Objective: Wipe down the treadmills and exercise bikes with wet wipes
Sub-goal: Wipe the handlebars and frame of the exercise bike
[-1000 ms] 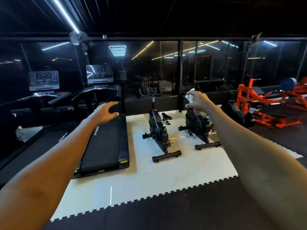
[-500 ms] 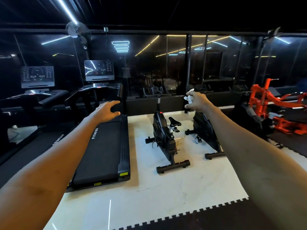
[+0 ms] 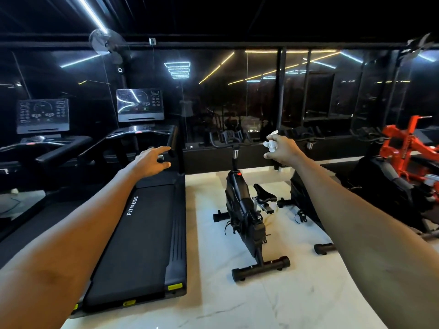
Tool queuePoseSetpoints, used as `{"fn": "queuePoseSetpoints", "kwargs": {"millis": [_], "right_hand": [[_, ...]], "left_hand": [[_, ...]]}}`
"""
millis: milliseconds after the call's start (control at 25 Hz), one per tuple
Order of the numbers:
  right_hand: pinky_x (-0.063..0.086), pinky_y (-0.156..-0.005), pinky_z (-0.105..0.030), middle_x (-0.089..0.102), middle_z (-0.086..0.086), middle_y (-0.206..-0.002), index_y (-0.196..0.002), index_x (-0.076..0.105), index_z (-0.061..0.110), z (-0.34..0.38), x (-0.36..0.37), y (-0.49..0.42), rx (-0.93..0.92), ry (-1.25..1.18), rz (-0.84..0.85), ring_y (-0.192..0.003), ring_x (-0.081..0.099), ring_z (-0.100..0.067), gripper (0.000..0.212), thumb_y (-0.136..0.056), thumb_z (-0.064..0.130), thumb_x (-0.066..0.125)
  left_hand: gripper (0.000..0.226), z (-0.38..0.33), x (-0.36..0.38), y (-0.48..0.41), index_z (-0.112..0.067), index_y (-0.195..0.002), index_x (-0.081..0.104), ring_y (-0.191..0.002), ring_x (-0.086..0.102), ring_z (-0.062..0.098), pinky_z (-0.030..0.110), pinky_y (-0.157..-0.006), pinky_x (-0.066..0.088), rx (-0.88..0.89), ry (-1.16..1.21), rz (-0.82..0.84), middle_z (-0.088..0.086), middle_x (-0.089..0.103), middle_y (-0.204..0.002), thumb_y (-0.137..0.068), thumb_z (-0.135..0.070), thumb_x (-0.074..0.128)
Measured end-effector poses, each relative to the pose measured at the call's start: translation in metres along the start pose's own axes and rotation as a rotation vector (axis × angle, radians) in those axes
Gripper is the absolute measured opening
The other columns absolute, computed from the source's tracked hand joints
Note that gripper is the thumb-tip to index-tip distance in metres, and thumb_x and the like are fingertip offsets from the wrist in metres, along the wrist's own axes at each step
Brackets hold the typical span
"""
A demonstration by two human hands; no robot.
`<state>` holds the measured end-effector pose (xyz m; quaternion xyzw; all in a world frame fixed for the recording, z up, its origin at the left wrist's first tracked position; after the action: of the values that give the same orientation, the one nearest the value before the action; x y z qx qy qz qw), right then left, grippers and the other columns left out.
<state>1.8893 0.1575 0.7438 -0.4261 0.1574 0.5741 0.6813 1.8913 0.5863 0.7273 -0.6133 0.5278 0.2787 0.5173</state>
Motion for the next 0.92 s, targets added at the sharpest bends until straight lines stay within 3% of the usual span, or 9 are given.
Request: {"fn": "queuePoseSetpoints", "kwargs": {"millis": [440, 680, 920], "right_hand": [[0.043, -0.096, -0.034, 0.049, -0.017, -0.147, -0.148, 0.046, 0.014, -0.087, 0.119, -0.298, 0.048, 0.006, 0.062, -0.131, 0.051, -0.032, 0.072, -0.084, 0.014, 0.079], [0.04, -0.088, -0.029, 0.049, -0.016, -0.146, -0.147, 0.047, 0.014, -0.126, 0.212, -0.447, 0.073, 0.013, 0.076, -0.128, 0.052, -0.03, 0.07, -0.084, 0.013, 0.079], [0.039, -0.09, -0.027, 0.052, -0.016, -0.144, -0.147, 0.047, 0.013, -0.154, 0.27, -0.606, 0.067, 0.038, 0.058, -0.128, 0.053, -0.031, 0.071, -0.083, 0.013, 0.079]], "left_hand": [[0.065, 0.086, 0.098, -0.294, -0.036, -0.151, 0.041, -0.129, 0.051, 0.033, 0.053, -0.11, 0.04, -0.052, 0.031, -0.004, 0.009, 0.055, -0.137, -0.092, -0.042, 0.069], [0.067, 0.159, 0.164, -0.452, -0.035, -0.151, 0.04, -0.127, 0.053, 0.032, 0.048, -0.109, 0.042, -0.048, 0.031, 0.029, 0.011, 0.055, -0.138, -0.092, -0.041, 0.07], [0.067, 0.206, 0.217, -0.614, -0.031, -0.154, 0.038, -0.127, 0.052, 0.034, 0.046, -0.109, 0.041, -0.036, -0.001, 0.069, 0.015, 0.052, -0.141, -0.094, -0.037, 0.068]]}}
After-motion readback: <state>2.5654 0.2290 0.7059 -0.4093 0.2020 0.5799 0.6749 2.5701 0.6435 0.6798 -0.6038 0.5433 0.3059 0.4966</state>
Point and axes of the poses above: each hand's wrist, its own y-axis away from the middle knuckle, its own x-axis out of the palm, z = x × y, the point moved 10 cm from there along -y, towards the middle knuckle
